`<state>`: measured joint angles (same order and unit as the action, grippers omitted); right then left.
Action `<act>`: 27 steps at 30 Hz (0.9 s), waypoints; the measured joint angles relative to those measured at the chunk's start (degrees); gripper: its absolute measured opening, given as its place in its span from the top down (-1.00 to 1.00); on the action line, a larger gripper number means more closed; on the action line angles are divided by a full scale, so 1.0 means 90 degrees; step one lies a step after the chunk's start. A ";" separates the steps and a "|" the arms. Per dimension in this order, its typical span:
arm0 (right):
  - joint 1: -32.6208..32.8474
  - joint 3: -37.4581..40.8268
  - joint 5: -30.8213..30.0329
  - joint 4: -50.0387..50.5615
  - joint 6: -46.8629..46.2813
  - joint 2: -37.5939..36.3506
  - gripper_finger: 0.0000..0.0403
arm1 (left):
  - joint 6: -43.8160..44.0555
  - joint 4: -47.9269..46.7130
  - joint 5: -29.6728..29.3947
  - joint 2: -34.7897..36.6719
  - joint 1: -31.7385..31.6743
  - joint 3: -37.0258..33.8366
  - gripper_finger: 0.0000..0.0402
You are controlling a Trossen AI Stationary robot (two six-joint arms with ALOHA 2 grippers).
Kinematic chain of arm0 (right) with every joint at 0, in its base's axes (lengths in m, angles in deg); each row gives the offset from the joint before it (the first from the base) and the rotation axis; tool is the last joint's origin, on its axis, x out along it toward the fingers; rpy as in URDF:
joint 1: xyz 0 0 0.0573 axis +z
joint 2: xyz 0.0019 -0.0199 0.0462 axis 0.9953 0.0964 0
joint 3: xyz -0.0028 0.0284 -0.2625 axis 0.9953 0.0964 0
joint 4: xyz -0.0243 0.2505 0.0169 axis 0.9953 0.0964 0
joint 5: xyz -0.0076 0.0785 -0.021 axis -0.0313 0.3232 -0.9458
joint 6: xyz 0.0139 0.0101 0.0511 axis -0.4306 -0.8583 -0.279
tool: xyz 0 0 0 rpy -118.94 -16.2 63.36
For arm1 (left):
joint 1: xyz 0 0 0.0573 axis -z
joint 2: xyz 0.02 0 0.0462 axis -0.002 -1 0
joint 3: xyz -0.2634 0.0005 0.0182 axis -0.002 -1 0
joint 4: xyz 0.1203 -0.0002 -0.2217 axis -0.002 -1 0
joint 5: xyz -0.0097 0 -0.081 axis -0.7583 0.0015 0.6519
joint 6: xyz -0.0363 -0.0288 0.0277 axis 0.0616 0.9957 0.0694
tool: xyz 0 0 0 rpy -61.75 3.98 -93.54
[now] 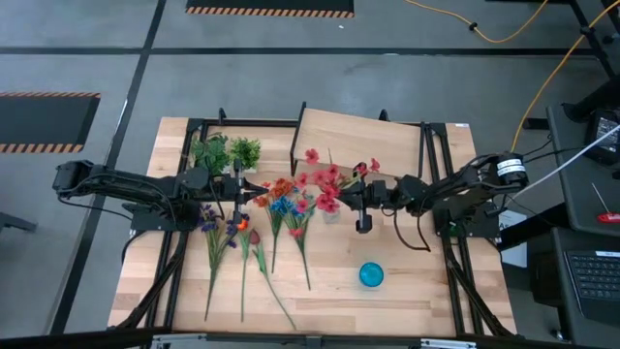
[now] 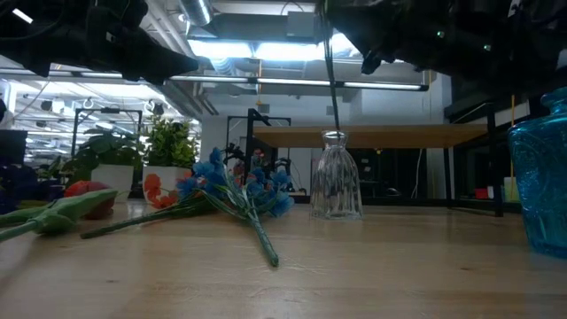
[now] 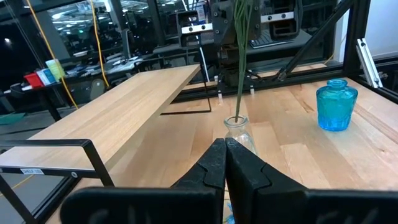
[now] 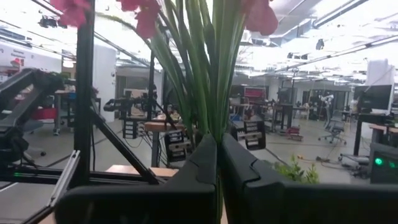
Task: Pick and place flowers into a vace then onto a shelf
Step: Put the red flowers into the transparent vase
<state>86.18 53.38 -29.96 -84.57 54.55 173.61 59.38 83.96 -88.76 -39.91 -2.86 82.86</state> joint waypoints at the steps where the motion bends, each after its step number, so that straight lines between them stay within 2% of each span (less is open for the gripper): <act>1: 0.0000 0.0000 -0.0007 -0.0003 -0.0001 0.0019 1.00 | 0.0001 0.0000 0.0000 0.0000 0.0000 0.0000 0.98; 27: 0.0002 -0.0002 -0.0206 -0.0141 -0.0039 0.0701 1.00 | -0.0004 -0.0002 0.0000 0.0000 0.0000 0.0000 0.98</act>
<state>86.20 53.36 -31.81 -85.84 54.20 179.91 59.34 83.94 -88.76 -39.91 -2.86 82.86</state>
